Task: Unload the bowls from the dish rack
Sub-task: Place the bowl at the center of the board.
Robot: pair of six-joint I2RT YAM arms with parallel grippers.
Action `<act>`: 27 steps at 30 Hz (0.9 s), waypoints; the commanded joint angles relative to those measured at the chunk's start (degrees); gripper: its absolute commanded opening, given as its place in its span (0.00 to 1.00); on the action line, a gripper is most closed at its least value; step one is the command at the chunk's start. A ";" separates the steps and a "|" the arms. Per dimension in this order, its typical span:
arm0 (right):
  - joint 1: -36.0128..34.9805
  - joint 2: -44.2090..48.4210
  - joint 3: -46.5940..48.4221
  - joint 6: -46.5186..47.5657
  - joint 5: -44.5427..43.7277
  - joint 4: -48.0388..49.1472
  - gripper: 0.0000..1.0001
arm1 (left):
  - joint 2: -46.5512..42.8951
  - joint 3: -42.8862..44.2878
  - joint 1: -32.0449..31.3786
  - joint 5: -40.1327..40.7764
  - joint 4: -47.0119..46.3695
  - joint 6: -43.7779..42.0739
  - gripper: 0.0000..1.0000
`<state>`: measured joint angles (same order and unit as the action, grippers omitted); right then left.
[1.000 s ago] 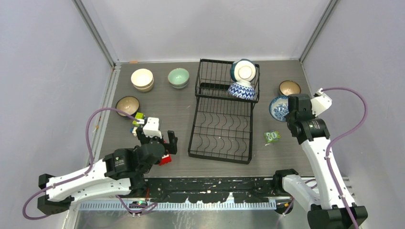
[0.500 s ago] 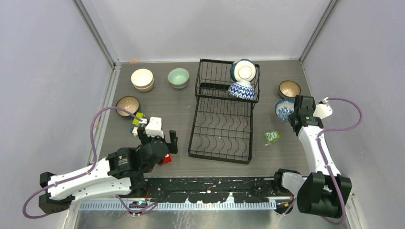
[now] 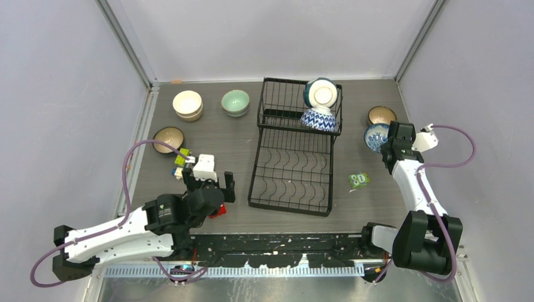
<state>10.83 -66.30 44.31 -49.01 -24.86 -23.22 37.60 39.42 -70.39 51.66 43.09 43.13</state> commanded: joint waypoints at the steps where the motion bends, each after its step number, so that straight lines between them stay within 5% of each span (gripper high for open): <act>1: 1.07 -0.78 0.32 -1.54 -1.80 8.05 0.01 | 0.05 0.08 -0.09 1.61 -1.16 1.43 1.00; 11: 7.23 -5.33 0.48 -4.78 -0.42 9.85 0.01 | -1.97 -2.93 -0.03 1.03 -5.20 -0.19 1.00; 27: 7.81 -14.15 1.94 -2.64 0.26 11.83 0.01 | -2.36 -4.52 -0.09 -1.59 -6.93 2.15 1.00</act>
<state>18.48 -77.30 42.33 -51.27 -23.81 -15.20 34.54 34.13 -70.39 49.41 38.96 43.66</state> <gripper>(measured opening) 0.112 0.996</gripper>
